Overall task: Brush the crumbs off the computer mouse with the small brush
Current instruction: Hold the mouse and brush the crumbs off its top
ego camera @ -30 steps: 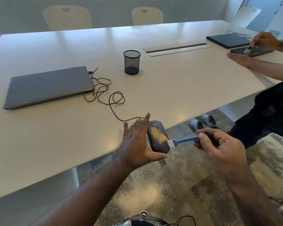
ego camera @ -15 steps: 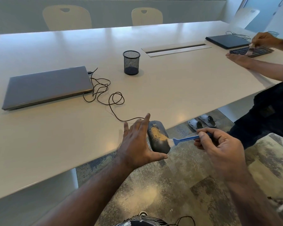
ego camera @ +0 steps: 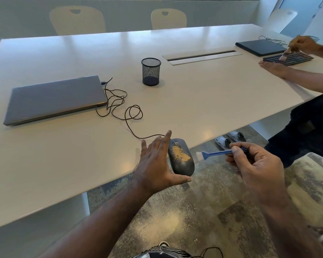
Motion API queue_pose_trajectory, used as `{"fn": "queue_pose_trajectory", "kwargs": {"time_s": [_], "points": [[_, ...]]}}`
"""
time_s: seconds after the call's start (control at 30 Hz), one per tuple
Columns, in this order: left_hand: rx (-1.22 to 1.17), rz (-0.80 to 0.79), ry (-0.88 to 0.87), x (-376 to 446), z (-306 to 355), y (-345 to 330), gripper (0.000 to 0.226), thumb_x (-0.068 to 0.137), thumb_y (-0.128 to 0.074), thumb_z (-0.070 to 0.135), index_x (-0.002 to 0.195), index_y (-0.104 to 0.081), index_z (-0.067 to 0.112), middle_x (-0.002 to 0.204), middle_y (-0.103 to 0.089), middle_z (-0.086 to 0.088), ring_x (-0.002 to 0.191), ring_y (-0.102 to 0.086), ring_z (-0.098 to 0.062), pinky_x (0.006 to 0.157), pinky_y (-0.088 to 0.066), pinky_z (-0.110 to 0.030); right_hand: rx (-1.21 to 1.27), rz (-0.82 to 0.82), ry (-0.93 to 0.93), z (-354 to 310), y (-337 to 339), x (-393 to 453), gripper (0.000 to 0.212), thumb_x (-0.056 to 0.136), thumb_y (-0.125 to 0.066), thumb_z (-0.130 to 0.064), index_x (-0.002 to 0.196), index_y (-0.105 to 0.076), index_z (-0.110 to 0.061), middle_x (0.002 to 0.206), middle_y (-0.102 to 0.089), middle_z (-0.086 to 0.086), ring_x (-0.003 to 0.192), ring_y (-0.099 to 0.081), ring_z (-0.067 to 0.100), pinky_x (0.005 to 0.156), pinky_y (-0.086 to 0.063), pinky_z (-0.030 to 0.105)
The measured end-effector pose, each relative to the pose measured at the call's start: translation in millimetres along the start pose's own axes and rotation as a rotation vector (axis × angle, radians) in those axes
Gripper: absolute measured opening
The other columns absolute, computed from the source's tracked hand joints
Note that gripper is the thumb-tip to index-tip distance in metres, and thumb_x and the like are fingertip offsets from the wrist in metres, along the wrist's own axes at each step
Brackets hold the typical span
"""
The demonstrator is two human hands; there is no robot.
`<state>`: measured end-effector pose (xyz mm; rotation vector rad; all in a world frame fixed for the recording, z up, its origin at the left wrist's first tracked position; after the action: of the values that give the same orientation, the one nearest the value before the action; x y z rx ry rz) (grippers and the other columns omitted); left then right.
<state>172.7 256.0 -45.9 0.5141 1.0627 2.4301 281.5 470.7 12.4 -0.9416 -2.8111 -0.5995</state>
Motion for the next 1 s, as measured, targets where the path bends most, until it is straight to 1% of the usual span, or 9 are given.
{"fn": "queue_pose_trajectory", "kwargs": {"time_s": [0.1,0.23,0.33,0.4,0.47,0.63,0.73,0.83,1.0], "points": [[0.000,0.002,0.000,-0.2,-0.5,-0.2,0.137,0.054,-0.074,0.077,0.155,0.004,0.028,0.158,-0.025,-0.001,0.148,-0.013,-0.015,0.120,0.014,-0.047,-0.077,-0.073,0.145,-6.1,-0.1,-1.0,0.019,0.090,-0.063,-0.018,0.107,-0.070,-0.015,0.080,-0.073,-0.003,0.079,-0.072,0.009,0.071,-0.059,0.025],[-0.002,0.008,0.000,0.1,-0.4,0.9,0.138,0.052,-0.072,0.079,0.155,0.003,0.027,0.157,-0.026,0.000,0.148,-0.014,-0.014,0.120,0.013,-0.047,-0.266,-0.185,0.417,-15.4,-4.5,-2.9,0.020,0.086,-0.065,-0.008,0.104,-0.072,-0.010,0.092,-0.072,-0.007,0.085,-0.069,0.003,0.076,-0.056,0.017],[0.005,0.018,0.009,1.3,-1.2,1.8,0.139,0.050,-0.071,0.080,0.155,0.002,0.026,0.155,-0.029,0.000,0.147,-0.016,-0.014,0.121,0.009,-0.050,-0.346,-0.263,0.536,-16.0,-3.9,-3.4,0.023,0.082,-0.068,0.002,0.102,-0.073,-0.010,0.095,-0.072,-0.006,0.089,-0.068,0.002,0.080,-0.055,0.018],[0.001,0.020,0.014,1.5,-1.9,2.6,0.139,0.050,-0.072,0.081,0.155,0.002,0.027,0.156,-0.028,0.000,0.147,-0.016,-0.014,0.121,0.008,-0.051,-0.404,-0.293,0.567,-14.5,0.2,-1.2,0.025,0.081,-0.069,0.004,0.101,-0.074,-0.011,0.095,-0.072,-0.006,0.090,-0.068,0.005,0.081,-0.056,0.023],[-0.002,0.022,0.015,1.4,-2.4,3.4,0.139,0.051,-0.073,0.080,0.155,0.002,0.028,0.156,-0.027,-0.001,0.148,-0.016,-0.015,0.121,0.010,-0.050,-0.426,-0.295,0.572,-13.5,5.0,0.9,0.026,0.081,-0.069,0.005,0.100,-0.074,-0.011,0.095,-0.072,-0.006,0.090,-0.068,0.004,0.081,-0.056,0.025],[0.010,0.012,0.007,0.9,0.6,3.8,0.139,0.053,-0.076,0.076,0.156,0.002,0.024,0.157,-0.026,0.000,0.148,-0.014,-0.015,0.120,0.013,-0.047,-0.381,-0.257,0.601,-18.8,3.3,-1.2,0.028,0.080,-0.069,0.008,0.103,-0.073,-0.008,0.099,-0.072,-0.003,0.093,-0.067,0.002,0.084,-0.055,0.021],[0.014,0.007,0.008,1.0,0.6,3.0,0.139,0.053,-0.075,0.077,0.156,0.001,0.024,0.156,-0.027,0.000,0.147,-0.016,-0.015,0.120,0.010,-0.050,-0.401,-0.305,0.628,-21.8,-3.5,-3.5,0.030,0.080,-0.070,0.009,0.104,-0.073,-0.009,0.102,-0.072,-0.004,0.097,-0.067,0.003,0.086,-0.054,0.020],[0.017,0.010,0.017,1.1,-1.7,3.7,0.139,0.051,-0.073,0.080,0.155,0.002,0.026,0.156,-0.027,-0.001,0.147,-0.016,-0.015,0.120,0.009,-0.051,-0.437,-0.333,0.610,-19.3,-1.4,-1.8,0.033,0.080,-0.070,0.011,0.104,-0.073,-0.012,0.101,-0.072,-0.006,0.095,-0.066,0.000,0.087,-0.053,0.018],[0.017,0.007,0.018,0.1,-2.1,3.6,0.138,0.053,-0.075,0.077,0.155,0.002,0.026,0.157,-0.027,-0.001,0.148,-0.015,-0.016,0.120,0.011,-0.049,-0.398,-0.276,0.613,-21.5,2.8,-2.1,0.031,0.080,-0.069,0.011,0.102,-0.073,-0.009,0.098,-0.072,-0.004,0.093,-0.067,0.002,0.084,-0.054,0.018]]}}
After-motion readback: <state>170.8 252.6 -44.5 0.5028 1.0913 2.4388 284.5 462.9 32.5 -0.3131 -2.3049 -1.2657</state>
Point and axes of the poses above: each hand's wrist, its own x-axis towards the middle knuckle, its own y-axis out of the back of the hand, z = x × y, the point moved 2 cm from there along x, towards the middle knuckle
